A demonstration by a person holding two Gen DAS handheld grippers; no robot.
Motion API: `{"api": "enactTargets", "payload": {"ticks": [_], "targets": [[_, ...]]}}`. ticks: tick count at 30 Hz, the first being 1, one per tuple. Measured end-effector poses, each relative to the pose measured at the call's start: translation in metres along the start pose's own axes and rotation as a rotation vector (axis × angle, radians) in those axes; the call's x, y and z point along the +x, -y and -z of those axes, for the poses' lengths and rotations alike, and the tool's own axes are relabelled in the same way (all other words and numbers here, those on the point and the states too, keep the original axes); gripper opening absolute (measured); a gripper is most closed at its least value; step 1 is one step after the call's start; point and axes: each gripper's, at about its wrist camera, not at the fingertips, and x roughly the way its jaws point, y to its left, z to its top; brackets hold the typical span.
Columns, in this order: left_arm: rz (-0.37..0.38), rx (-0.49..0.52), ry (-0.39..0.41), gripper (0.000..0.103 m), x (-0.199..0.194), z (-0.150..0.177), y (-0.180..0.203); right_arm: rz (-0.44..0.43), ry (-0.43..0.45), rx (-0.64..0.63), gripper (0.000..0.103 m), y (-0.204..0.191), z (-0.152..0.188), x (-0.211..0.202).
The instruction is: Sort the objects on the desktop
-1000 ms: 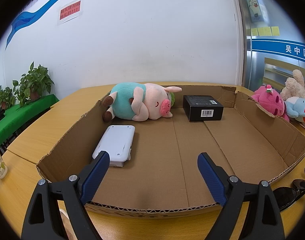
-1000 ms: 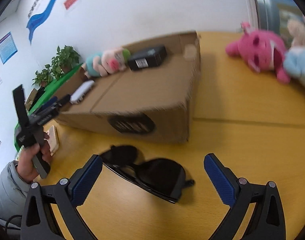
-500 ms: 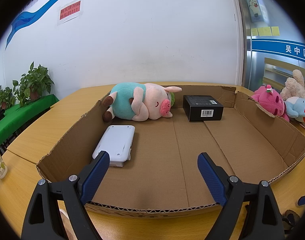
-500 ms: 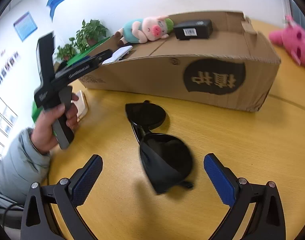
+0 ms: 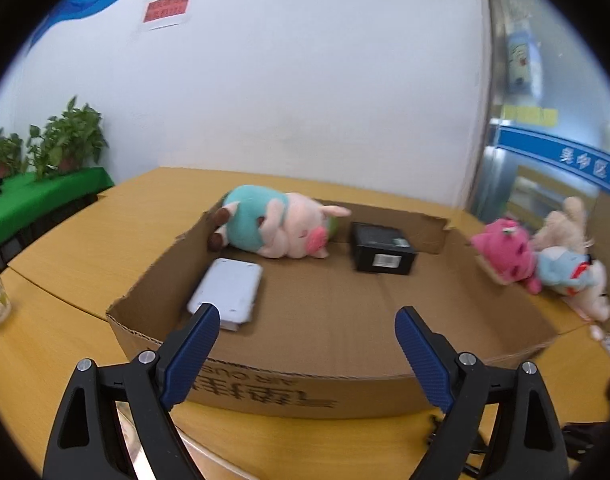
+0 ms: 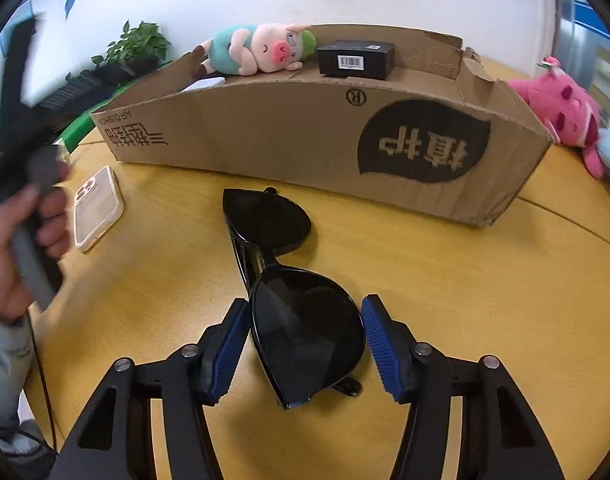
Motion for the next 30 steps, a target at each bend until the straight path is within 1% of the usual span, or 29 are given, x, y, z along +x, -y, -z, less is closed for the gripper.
{"api": "enactTargets", "payload": {"ticks": [2, 4, 5, 6, 8, 10, 12, 13, 14, 16, 17, 18, 19, 20, 21, 23, 25, 28, 30], "targets": [[0.030, 0.022, -0.043, 0.090, -0.004, 0.001, 0.009, 0.000, 0.005, 0.038, 0.056, -0.001, 0.002, -0.002], [0.081, 0.030, -0.127, 0.090, 0.001, 0.008, 0.019, -0.018, 0.015, 0.095, 0.055, 0.000, 0.002, -0.003], [0.125, 0.019, -0.182, 0.090, 0.006, 0.012, 0.022, -0.028, 0.019, 0.115, 0.055, 0.000, 0.002, -0.002], [0.190, -0.007, -0.250, 0.090, 0.013, 0.018, 0.026, -0.038, 0.025, 0.140, 0.055, 0.000, 0.002, -0.003], [0.302, -0.081, -0.367, 0.090, 0.028, 0.030, 0.029, -0.101, 0.043, 0.213, 0.054, 0.004, 0.004, -0.003], [0.382, -0.163, -0.488, 0.090, 0.046, 0.045, 0.034, -0.172, 0.049, 0.284, 0.054, 0.009, 0.004, -0.002], [0.406, -0.195, -0.568, 0.090, 0.061, 0.057, 0.038, -0.191, 0.056, 0.316, 0.054, 0.011, 0.005, -0.001], [0.400, -0.206, -0.603, 0.090, 0.068, 0.063, 0.039, -0.196, 0.059, 0.324, 0.054, 0.010, 0.005, -0.001], [0.392, -0.212, -0.620, 0.090, 0.070, 0.067, 0.039, -0.207, 0.059, 0.335, 0.054, 0.010, 0.006, -0.001], [0.389, -0.206, -0.595, 0.089, 0.068, 0.069, 0.040, -0.245, 0.058, 0.353, 0.053, 0.007, 0.007, 0.000], [0.393, -0.200, -0.599, 0.086, 0.070, 0.069, 0.041, -0.256, 0.057, 0.352, 0.053, 0.005, 0.009, 0.000], [0.403, -0.200, -0.607, 0.077, 0.071, 0.070, 0.041, -0.268, 0.055, 0.346, 0.053, 0.001, 0.009, 0.001], [0.413, -0.206, -0.617, 0.072, 0.072, 0.069, 0.040, -0.290, 0.049, 0.338, 0.053, -0.004, 0.010, 0.002], [0.415, -0.212, -0.630, 0.064, 0.073, 0.069, 0.038, -0.302, 0.047, 0.330, 0.053, -0.008, 0.011, 0.002], [0.419, -0.213, -0.636, 0.055, 0.073, 0.069, 0.036, -0.303, 0.046, 0.316, 0.053, -0.012, 0.012, 0.001], [0.433, -0.207, -0.637, 0.043, 0.070, 0.066, 0.033, -0.301, 0.059, 0.280, 0.052, -0.024, 0.011, -0.004], [0.446, -0.205, -0.633, 0.042, 0.068, 0.062, 0.029, -0.315, 0.085, 0.254, 0.052, -0.033, 0.009, -0.012], [0.477, -0.189, -0.596, 0.040, 0.055, 0.051, 0.031, -0.323, 0.102, 0.201, 0.052, -0.046, 0.006, -0.022], [0.513, -0.175, -0.572, 0.034, 0.044, 0.041, 0.034, -0.333, 0.109, 0.165, 0.052, -0.055, 0.004, -0.027]]}}
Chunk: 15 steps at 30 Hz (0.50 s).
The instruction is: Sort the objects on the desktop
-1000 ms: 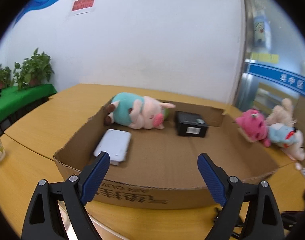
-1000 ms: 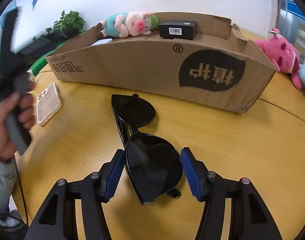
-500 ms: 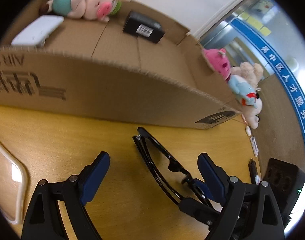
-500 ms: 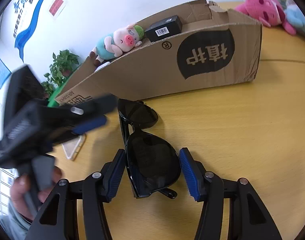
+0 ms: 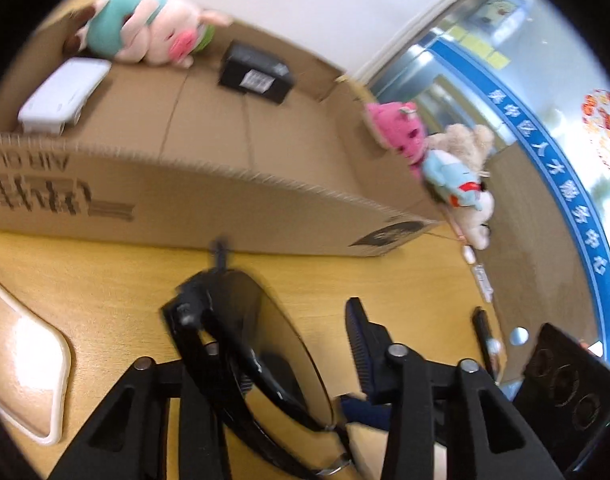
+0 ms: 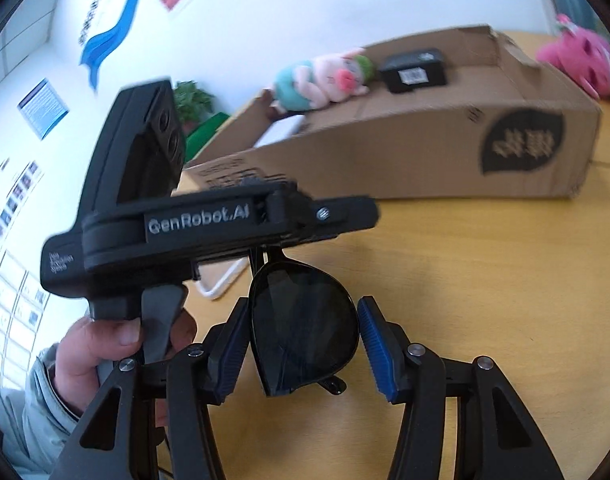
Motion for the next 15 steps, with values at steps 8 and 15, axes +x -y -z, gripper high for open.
{"api": "enactTargets", "payload": {"ticks": [8, 15], "targets": [[0.099, 0.099, 0.033, 0.030, -0.029, -0.011, 0.034, -0.107, 0.026, -0.102, 0.054, -0.027, -0.006, -0.010], [0.101, 0.107, 0.021, 0.030, -0.028, -0.014, 0.035, -0.067, -0.035, -0.090, 0.014, -0.022, -0.002, 0.004]]}}
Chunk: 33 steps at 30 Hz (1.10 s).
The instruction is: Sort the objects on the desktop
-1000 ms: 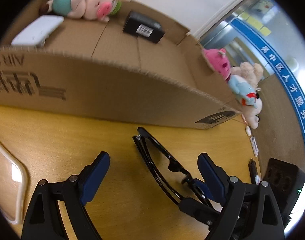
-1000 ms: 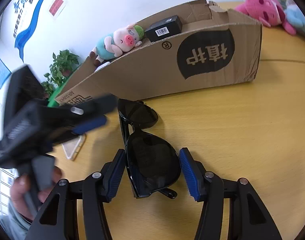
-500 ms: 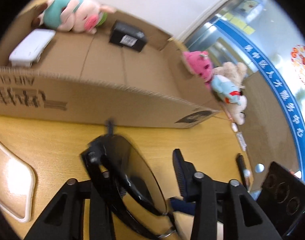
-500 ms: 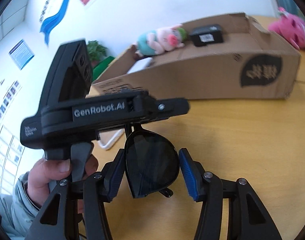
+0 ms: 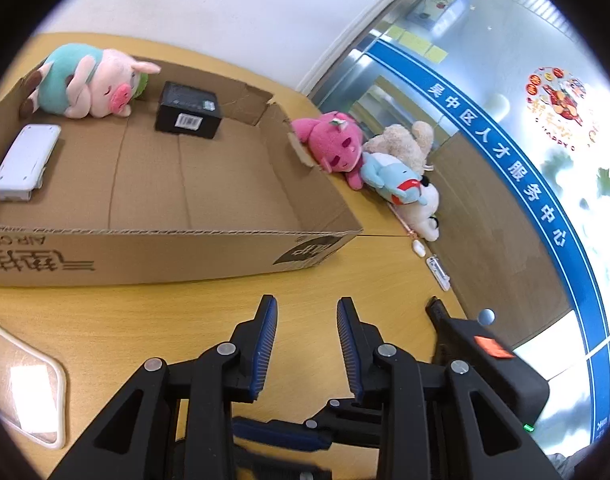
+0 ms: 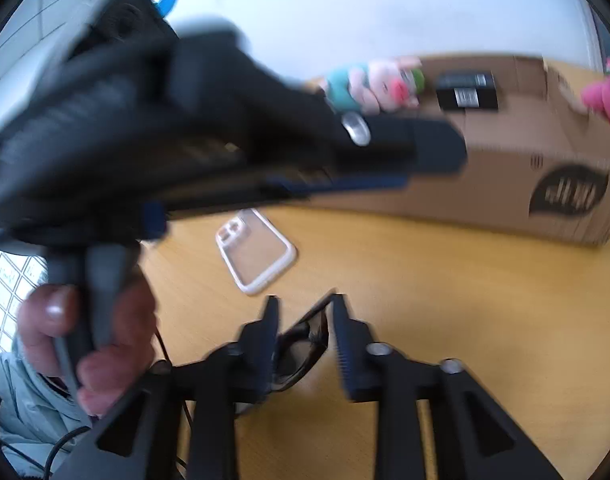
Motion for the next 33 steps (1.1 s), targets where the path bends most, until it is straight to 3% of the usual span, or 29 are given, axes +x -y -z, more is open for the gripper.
{"api": "enactTargets", "payload": {"ticks": [4, 7, 8, 10, 11, 12, 20, 23, 29, 33], "targets": [[-0.041, -0.014, 0.004, 0.030, -0.018, 0.001, -0.010, 0.014, -0.023, 0.113, 0.014, 0.025, 0.008, 0.010], [-0.117, -0.010, -0.012, 0.033, -0.033, 0.004, -0.019, 0.037, -0.011, 0.166, 0.018, 0.042, 0.009, 0.007], [-0.137, -0.009, -0.017, 0.038, -0.037, 0.007, -0.022, 0.028, -0.001, 0.182, 0.023, 0.046, 0.009, 0.003], [-0.172, -0.003, -0.038, 0.048, -0.048, 0.015, -0.028, 0.017, 0.002, 0.187, 0.045, 0.047, 0.012, -0.005], [-0.179, 0.005, -0.054, 0.053, -0.053, 0.020, -0.029, 0.027, -0.002, 0.176, 0.061, 0.045, 0.012, -0.006], [-0.184, 0.017, -0.078, 0.054, -0.057, 0.028, -0.031, 0.030, -0.011, 0.164, 0.068, 0.045, 0.014, -0.007], [-0.156, 0.023, -0.268, 0.054, -0.069, 0.088, -0.042, -0.089, -0.165, 0.157, 0.069, 0.017, 0.054, 0.001], [-0.132, 0.008, -0.314, 0.052, -0.070, 0.105, -0.046, -0.157, -0.180, 0.185, 0.069, 0.011, 0.063, 0.004], [-0.101, 0.004, -0.375, 0.050, -0.067, 0.128, -0.048, -0.180, -0.163, 0.216, 0.063, 0.012, 0.057, 0.004], [-0.098, -0.027, -0.382, 0.024, -0.063, 0.135, -0.055, -0.220, -0.174, 0.239, 0.050, 0.006, 0.055, 0.011]]}}
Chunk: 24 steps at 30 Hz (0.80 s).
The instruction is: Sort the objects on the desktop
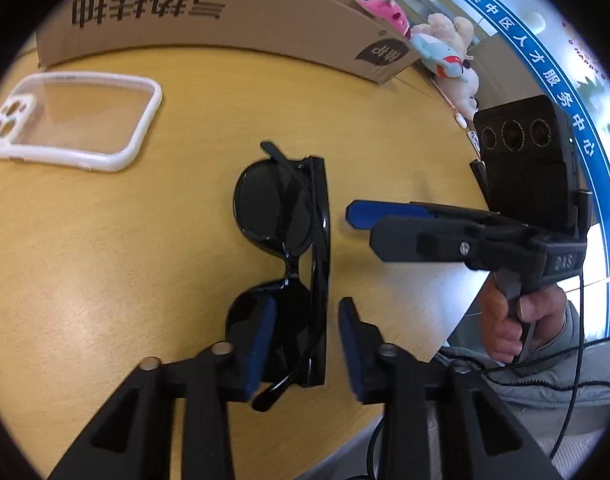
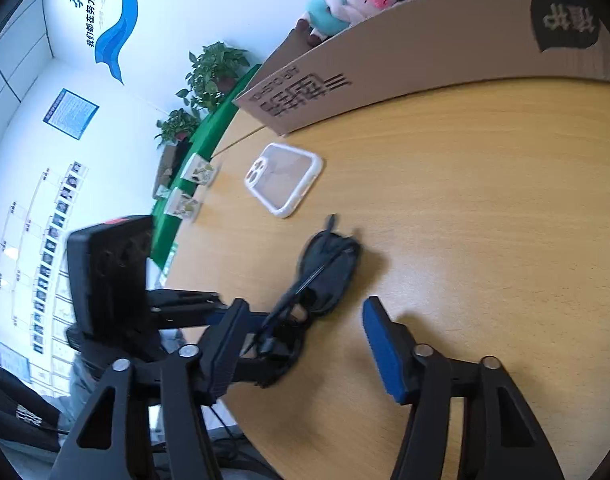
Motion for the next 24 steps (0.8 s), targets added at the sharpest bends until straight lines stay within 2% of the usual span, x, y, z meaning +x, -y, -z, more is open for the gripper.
{"api": "enactTargets", "payload": {"ticks": [1, 3, 7, 9, 16, 24], "targets": [[0.006, -0.004, 0.004, 0.023, 0.001, 0.000, -0.001, -0.023, -0.010, 0.008, 0.048, -0.001, 0.001, 0.004], [0.017, -0.010, 0.008, 0.020, 0.002, 0.000, -0.002, -0.054, -0.036, 0.016, 0.033, -0.006, 0.000, 0.016], [0.013, 0.010, -0.001, 0.014, 0.005, 0.000, 0.003, -0.063, -0.085, 0.060, 0.024, -0.001, 0.005, 0.041], [0.027, 0.006, -0.003, 0.012, 0.007, -0.001, 0.004, -0.090, -0.082, 0.074, 0.015, 0.000, 0.006, 0.047], [0.058, -0.001, 0.002, 0.011, 0.014, -0.006, 0.012, -0.053, -0.056, 0.045, 0.012, -0.006, 0.002, 0.050], [0.062, 0.016, 0.100, 0.009, 0.000, -0.031, 0.027, -0.046, 0.016, -0.012, 0.010, -0.016, -0.015, 0.026]]}}
